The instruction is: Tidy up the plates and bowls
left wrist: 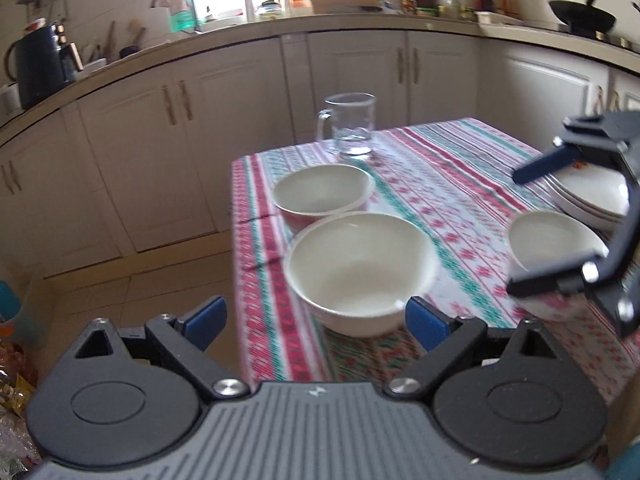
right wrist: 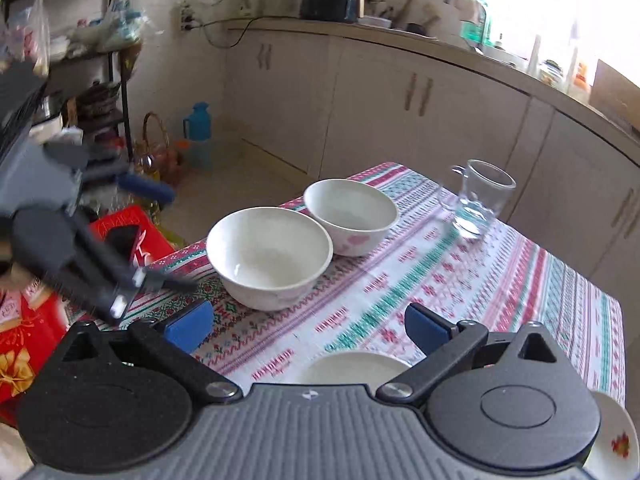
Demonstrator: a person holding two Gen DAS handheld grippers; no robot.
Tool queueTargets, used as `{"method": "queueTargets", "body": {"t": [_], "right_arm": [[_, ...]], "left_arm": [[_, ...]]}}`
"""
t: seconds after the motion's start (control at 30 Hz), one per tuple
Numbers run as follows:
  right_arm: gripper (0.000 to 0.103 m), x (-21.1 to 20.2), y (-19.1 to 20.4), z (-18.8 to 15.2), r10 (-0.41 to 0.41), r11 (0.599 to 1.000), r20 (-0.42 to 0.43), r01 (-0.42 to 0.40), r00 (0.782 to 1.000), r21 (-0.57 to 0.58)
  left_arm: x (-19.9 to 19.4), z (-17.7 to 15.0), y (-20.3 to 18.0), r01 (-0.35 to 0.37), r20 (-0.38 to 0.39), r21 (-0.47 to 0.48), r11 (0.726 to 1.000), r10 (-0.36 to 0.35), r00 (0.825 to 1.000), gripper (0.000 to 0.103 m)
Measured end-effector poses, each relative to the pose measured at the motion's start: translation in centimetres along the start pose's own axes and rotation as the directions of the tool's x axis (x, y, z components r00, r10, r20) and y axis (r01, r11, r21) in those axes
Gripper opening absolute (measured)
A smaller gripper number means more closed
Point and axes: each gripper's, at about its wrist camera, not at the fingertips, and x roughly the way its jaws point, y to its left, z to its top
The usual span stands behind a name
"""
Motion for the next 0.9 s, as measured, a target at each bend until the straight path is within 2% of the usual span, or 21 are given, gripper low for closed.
{"method": "queueTargets", "body": {"t": [0.1,0.27,0.37,0.43,0.5,0.6,0.7,0.9], "right_arm": [[0.103,1.4,1.1,0.5,-0.011,0.999,-0.018,0.010,1.000,-0.034],[0.103,3.5,1.9,1.2,-0.021,0.998,-0.065,0.018,0.998,-0.055],[0.103,4.6,2.1,1.7,-0.009,0.999,-0.088,0.004,0.996,-0.052],[0.103,5.5,2.2,2.0,-0.017,0.998,-0.104,0.010,0.994,-0.060],[0.103,6.1,2.4,2.2,-0.007,0.998,-0.110,0.000,0.994,-0.070],[0.103,7.2,2.6,2.4,0.008,0.997,-0.128,-0.017,0.992,-0.069],[0.101,8.0,2.7,2.5,0.023,0.997,-0.143,-0.033,0.989,-0.072],[0.093,8.8,2.8,2.7,0.041,0.996,-0.152,-0.051,0.988,-0.066]], "left_arm": [[1.4,0.6,1.5,-0.001,-0.007,-0.045,0.999,0.000,1.000,0.095],[3.7,1.2,2.8,0.068,-0.021,-0.122,0.990,-0.071,0.997,0.094],[5.1,1.5,2.9,0.084,-0.036,-0.137,0.987,-0.089,0.995,0.092],[6.0,1.6,3.0,0.100,-0.052,-0.156,0.983,-0.110,0.993,0.086],[6.7,1.7,3.1,0.125,-0.059,-0.176,0.976,-0.137,0.989,0.084],[7.3,1.9,3.0,0.142,-0.063,-0.185,0.972,-0.156,0.986,0.079],[7.6,2.0,2.9,0.156,-0.064,-0.183,0.971,-0.170,0.983,0.078],[8.1,2.3,2.8,0.174,-0.070,-0.185,0.967,-0.189,0.979,0.072]]}}
